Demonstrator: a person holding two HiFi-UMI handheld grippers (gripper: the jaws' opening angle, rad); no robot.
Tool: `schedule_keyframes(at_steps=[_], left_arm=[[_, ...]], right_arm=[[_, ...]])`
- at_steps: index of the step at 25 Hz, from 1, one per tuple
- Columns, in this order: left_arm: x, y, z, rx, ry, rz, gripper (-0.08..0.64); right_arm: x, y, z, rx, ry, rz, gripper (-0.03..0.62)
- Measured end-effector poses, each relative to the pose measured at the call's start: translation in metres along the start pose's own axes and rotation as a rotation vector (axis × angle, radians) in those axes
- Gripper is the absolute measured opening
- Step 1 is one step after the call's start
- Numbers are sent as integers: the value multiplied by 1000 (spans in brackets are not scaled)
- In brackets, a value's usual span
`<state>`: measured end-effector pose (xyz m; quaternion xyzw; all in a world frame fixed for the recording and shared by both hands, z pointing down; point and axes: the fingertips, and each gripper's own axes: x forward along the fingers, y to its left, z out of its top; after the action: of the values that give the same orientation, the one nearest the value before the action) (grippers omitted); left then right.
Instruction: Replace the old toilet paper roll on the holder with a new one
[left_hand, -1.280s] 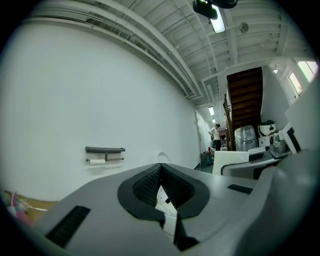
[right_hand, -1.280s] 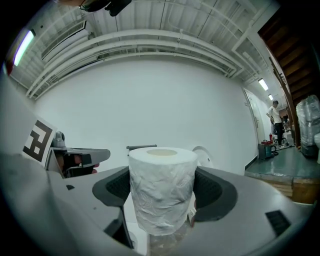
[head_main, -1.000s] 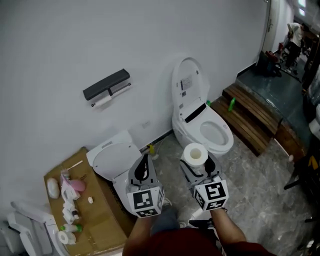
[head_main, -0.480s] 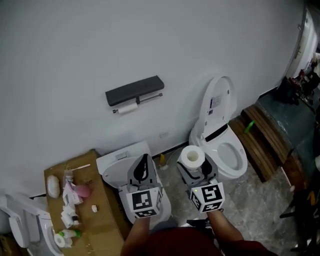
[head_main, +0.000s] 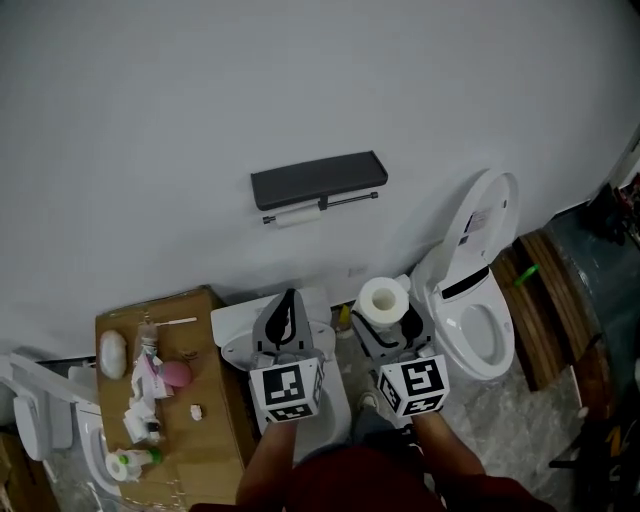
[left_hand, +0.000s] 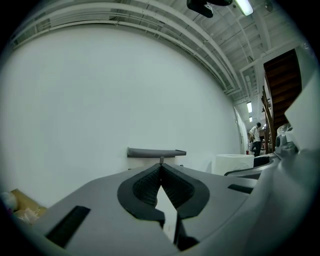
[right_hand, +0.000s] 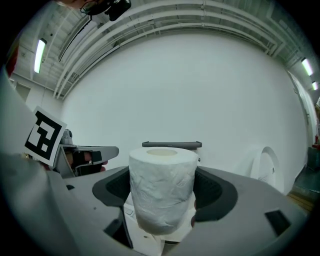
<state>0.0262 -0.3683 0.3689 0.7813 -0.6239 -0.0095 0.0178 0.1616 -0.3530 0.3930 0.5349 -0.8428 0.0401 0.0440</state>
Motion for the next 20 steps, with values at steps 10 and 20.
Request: schedule_keyframes(at_steps=[10, 20], left_arm=[[81, 31, -16, 67, 26, 75, 15], [125, 48, -45, 13, 73, 95, 15]], right_arm=[[93, -20, -8, 6, 0, 83, 382], [141, -35, -33, 61, 33, 80, 382]])
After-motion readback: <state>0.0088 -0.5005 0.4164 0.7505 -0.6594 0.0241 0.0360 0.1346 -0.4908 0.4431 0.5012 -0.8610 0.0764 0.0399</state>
